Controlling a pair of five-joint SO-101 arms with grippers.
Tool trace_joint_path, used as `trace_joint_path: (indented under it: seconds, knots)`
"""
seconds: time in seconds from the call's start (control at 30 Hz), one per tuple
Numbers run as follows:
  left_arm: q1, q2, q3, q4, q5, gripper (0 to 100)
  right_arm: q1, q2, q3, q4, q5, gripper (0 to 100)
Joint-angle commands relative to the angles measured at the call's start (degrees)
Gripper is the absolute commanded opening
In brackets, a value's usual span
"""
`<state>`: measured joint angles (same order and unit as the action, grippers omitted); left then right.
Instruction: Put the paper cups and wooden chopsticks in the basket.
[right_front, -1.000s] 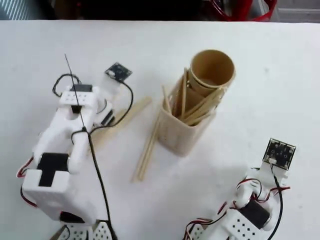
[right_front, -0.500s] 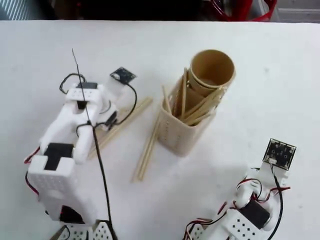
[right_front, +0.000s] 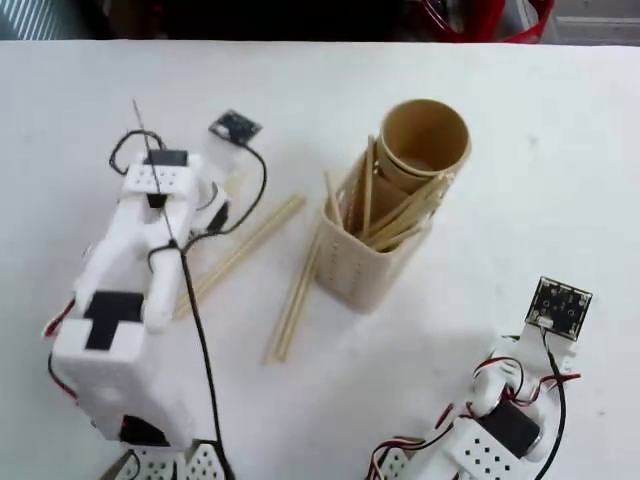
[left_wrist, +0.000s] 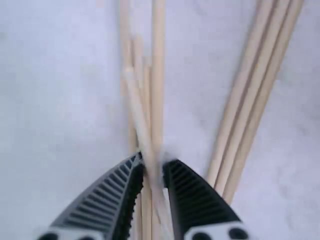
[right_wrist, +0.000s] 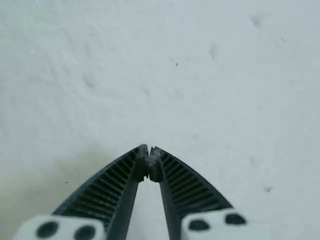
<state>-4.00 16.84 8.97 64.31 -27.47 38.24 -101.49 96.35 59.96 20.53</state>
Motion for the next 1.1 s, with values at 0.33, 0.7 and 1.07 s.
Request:
trace_joint_path:
  seconds: [0.33,0.7,1.07]
  knots:
    - [6.2,-33.8,-3.3,4.0,5.9,2,0.1,0.2,0.6,0.1,0.4,1.8]
    - [8.6,-41.1,-2.8,-4.8,8.4,2,0.1,0.2,0.6,0.1,0.4,1.8]
    - [16.1,-42.4,-14.0,-10.1,14.0,2,0.2,0.2,0.6,0.1,0.4,1.8]
